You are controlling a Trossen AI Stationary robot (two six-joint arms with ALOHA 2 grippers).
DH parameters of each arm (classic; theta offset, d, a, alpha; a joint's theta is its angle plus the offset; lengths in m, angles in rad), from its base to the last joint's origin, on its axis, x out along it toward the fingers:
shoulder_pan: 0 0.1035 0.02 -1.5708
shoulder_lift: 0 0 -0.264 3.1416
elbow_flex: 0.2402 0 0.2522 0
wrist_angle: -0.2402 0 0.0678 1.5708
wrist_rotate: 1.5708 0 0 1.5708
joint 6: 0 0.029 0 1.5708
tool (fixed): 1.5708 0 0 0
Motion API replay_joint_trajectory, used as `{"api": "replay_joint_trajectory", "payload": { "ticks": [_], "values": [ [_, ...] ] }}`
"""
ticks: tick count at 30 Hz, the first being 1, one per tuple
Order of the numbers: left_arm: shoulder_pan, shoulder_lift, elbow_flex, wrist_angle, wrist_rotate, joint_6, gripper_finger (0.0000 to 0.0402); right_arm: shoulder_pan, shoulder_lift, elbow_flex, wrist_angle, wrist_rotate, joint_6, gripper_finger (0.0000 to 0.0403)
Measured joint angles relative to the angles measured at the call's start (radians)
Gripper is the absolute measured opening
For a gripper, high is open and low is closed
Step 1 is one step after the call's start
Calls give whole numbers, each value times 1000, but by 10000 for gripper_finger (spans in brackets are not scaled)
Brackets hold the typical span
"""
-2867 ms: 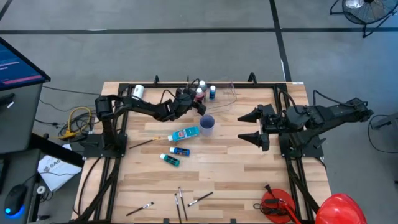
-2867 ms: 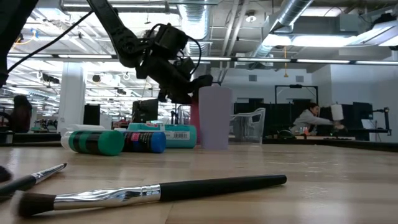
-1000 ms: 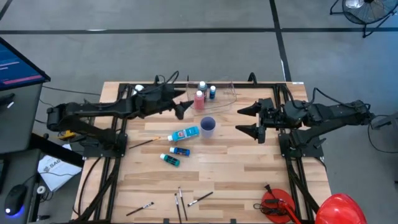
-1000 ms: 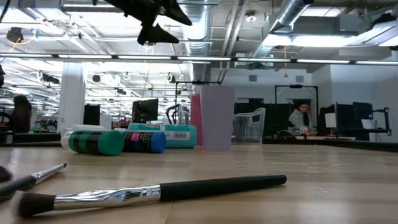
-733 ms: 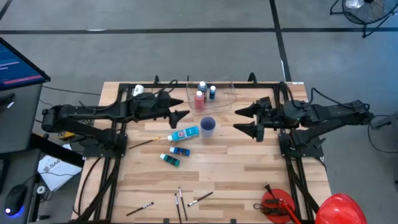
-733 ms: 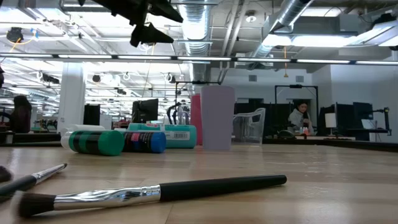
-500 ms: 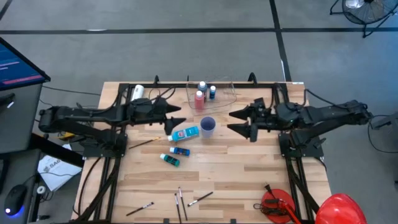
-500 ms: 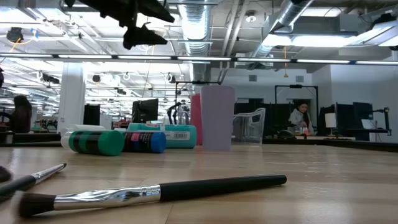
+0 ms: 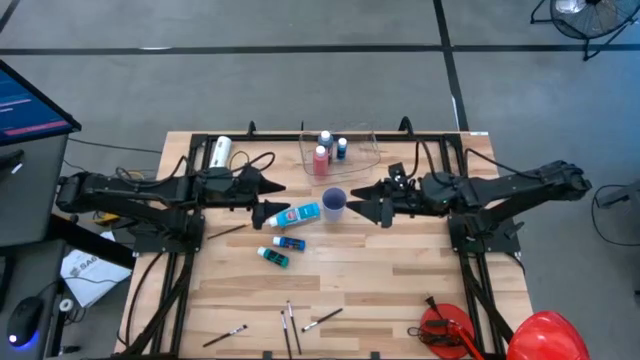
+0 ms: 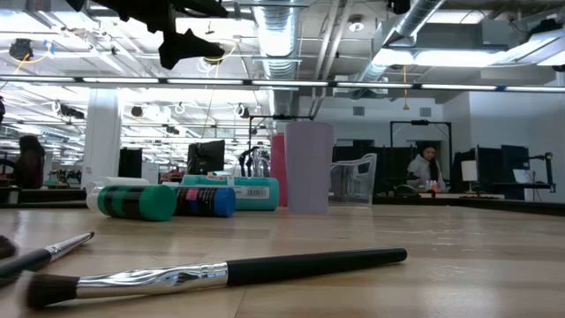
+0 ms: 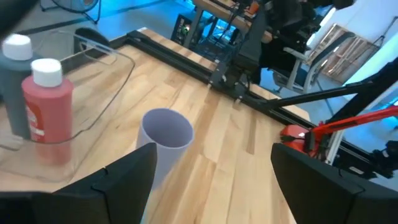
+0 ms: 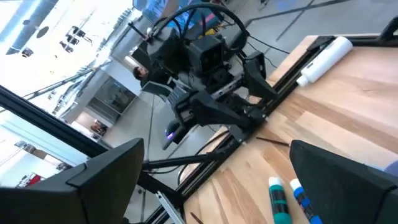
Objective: Pick & Place Paint Supplies
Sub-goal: Put the black paint brush into the violet cup
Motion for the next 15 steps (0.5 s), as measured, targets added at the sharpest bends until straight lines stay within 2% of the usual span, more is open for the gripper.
{"api": "replay_joint_trajectory", "payload": {
  "ticks": [15],
  "values": [
    [-23,2,0,-4,16,0,308,0,10,0,68,1,29,382]
  ]
}}
